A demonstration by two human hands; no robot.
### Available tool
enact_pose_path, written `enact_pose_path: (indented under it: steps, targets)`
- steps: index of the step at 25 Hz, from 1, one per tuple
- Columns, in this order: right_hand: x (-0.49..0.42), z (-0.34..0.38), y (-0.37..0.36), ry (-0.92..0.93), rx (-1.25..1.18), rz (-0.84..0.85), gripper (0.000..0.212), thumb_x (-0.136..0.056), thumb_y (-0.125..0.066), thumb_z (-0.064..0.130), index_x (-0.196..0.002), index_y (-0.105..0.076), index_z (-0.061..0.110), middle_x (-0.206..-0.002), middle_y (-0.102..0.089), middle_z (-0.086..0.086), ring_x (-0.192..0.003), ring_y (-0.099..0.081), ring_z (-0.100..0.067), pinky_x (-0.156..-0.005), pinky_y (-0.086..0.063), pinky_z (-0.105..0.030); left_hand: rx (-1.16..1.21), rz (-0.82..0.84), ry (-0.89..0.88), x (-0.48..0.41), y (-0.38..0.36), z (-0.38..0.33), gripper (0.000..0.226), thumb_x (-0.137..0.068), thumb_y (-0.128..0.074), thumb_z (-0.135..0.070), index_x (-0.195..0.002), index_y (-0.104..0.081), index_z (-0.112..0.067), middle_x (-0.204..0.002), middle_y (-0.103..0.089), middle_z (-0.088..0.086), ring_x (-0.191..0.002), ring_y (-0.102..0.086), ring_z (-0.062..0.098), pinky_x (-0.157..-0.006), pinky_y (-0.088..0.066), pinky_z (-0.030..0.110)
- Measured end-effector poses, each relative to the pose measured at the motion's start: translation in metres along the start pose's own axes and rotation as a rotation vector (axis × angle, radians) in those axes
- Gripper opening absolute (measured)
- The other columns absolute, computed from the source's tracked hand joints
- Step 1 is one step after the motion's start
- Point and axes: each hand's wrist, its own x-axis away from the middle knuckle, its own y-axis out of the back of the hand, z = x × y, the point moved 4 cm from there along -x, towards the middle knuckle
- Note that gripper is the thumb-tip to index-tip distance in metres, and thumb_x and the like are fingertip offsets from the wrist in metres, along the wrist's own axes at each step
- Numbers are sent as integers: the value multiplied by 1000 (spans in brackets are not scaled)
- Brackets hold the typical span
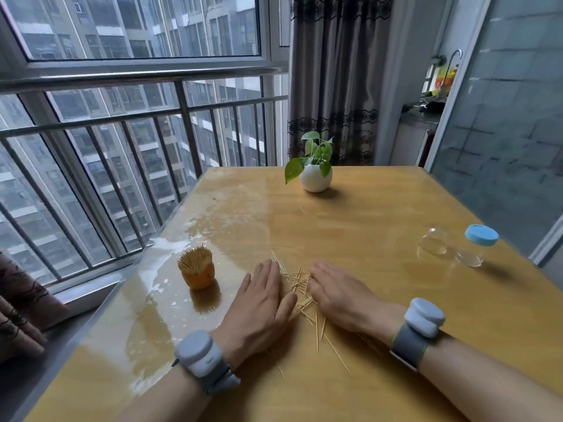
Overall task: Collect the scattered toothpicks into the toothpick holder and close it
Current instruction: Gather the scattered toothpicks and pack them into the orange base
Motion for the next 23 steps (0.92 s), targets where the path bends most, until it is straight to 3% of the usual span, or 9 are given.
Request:
enact_pose_path:
  steps: [3, 6, 9, 12, 14, 17, 19, 23]
  targets:
    - [10, -4, 11, -14, -123, -53, 50, -104, -34, 32, -149, -36, 10, -158, -32, -10, -146, -26, -20, -117, -20, -28, 101, -54, 0, 9, 10, 8, 72, -103, -26, -47, -157, 7, -12, -165, 9, 7, -151, 12, 16, -120, 8, 26]
    - [20, -19, 25, -280, 113, -168, 36, -97, -37, 35, -117, -54, 11, -124, -53, -12, -120, -48, -30, -97, -40, -37, -28, 11, 110, 15, 5, 14, 72, -103, -20, -47, -156, 8, -8, -165, 9, 13, -152, 12, 23, -122, 7, 34]
    - [15, 6, 17, -257, 137, -130, 34, -95, -38, 37, -107, -57, 11, -114, -54, -13, -113, -49, -31, -94, -40, -38, -24, 51, 48, 3, -1, -2, 70, -102, -20, -42, -156, 5, -5, -165, 4, 16, -152, 9, 24, -124, 5, 36]
    - [8, 31, 12, -134, 75, -109, 27, -93, -43, 36, -93, -57, 13, -104, -56, -13, -105, -53, -33, -86, -43, -38, 225, 8, -45, -3, 7, -19, 68, -99, -26, -34, -156, -2, -5, -164, -13, 14, -152, -8, 19, -119, -1, 23]
    - [7, 27, 22, -134, 12, -64, 30, -90, -47, 40, -75, -52, 15, -83, -56, -9, -86, -57, -32, -71, -43, -37, 395, -117, -5, 4, 18, -14, 62, -101, -34, -25, -156, -11, -10, -158, -32, 11, -144, -28, 18, -113, -14, 19]
    - [7, 24, 35, -205, 79, 31, 49, -87, -51, 60, -65, -47, 17, -66, -49, 0, -63, -48, -25, -60, -37, -35, 261, -310, 171, 23, 29, 5, 56, -98, -40, -25, -152, -32, -14, -144, -51, 8, -128, -48, 21, -105, -35, 29]
    - [3, 37, 36, -230, 172, 70, 59, -83, -51, 71, -63, -48, 17, -71, -55, -1, -65, -48, -23, -61, -36, -33, 205, -273, 228, 28, 29, 3, 52, -96, -40, -25, -147, -40, -15, -133, -59, 9, -120, -53, 24, -99, -40, 34]
    - [-15, 68, 29, -219, 279, 88, 51, -81, -54, 69, -84, -60, 18, -107, -68, -7, -99, -61, -28, -73, -37, -31, 472, -268, 278, 22, 29, -8, 59, -96, -38, -21, -153, -24, -12, -110, -68, 12, -103, -60, 31, -91, -44, 40]
